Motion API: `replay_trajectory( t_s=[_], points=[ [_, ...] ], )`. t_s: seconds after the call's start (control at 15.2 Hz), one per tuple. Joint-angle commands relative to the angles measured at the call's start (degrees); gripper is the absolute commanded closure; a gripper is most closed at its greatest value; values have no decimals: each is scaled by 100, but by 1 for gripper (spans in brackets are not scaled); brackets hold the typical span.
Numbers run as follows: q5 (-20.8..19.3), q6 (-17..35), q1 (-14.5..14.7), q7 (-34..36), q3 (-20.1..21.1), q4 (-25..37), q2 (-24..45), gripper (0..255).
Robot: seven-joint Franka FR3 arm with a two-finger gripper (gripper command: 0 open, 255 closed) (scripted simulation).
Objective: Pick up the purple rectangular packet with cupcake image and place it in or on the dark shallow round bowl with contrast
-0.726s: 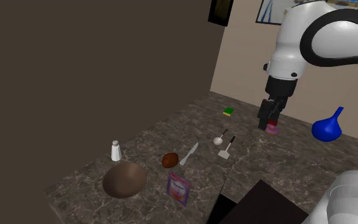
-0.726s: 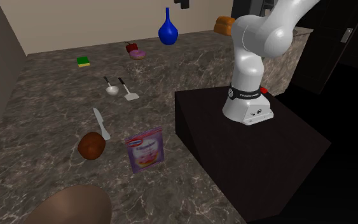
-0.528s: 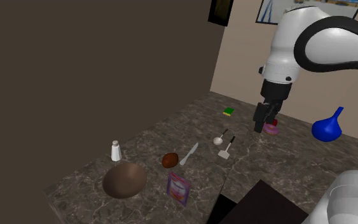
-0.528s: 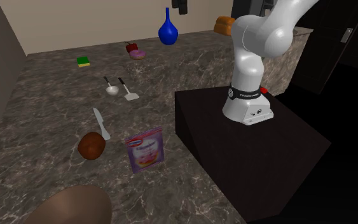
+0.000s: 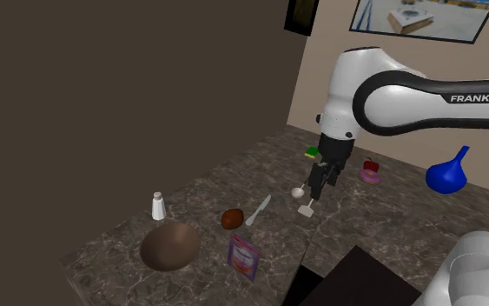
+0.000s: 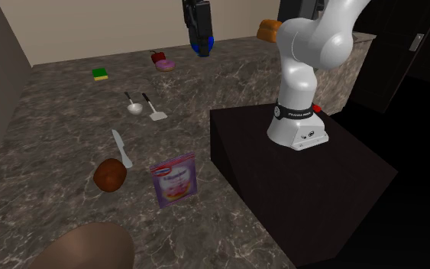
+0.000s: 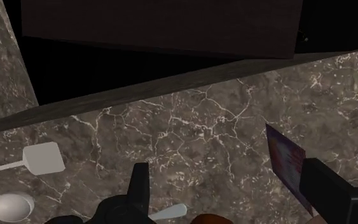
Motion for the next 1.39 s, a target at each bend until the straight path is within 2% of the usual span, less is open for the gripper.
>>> replay_trajectory(
  t_s=[0.0, 0.66, 1.19, 1.32],
  points=[
    [94, 393, 93, 80, 143, -61, 283, 0],
    [201, 2168, 384, 369, 739, 111, 2051, 0],
    [-189, 3263, 566, 787, 1134, 749, 3681, 0],
    [-235, 3420, 570, 821, 1131, 694, 3788, 0]
  ],
)
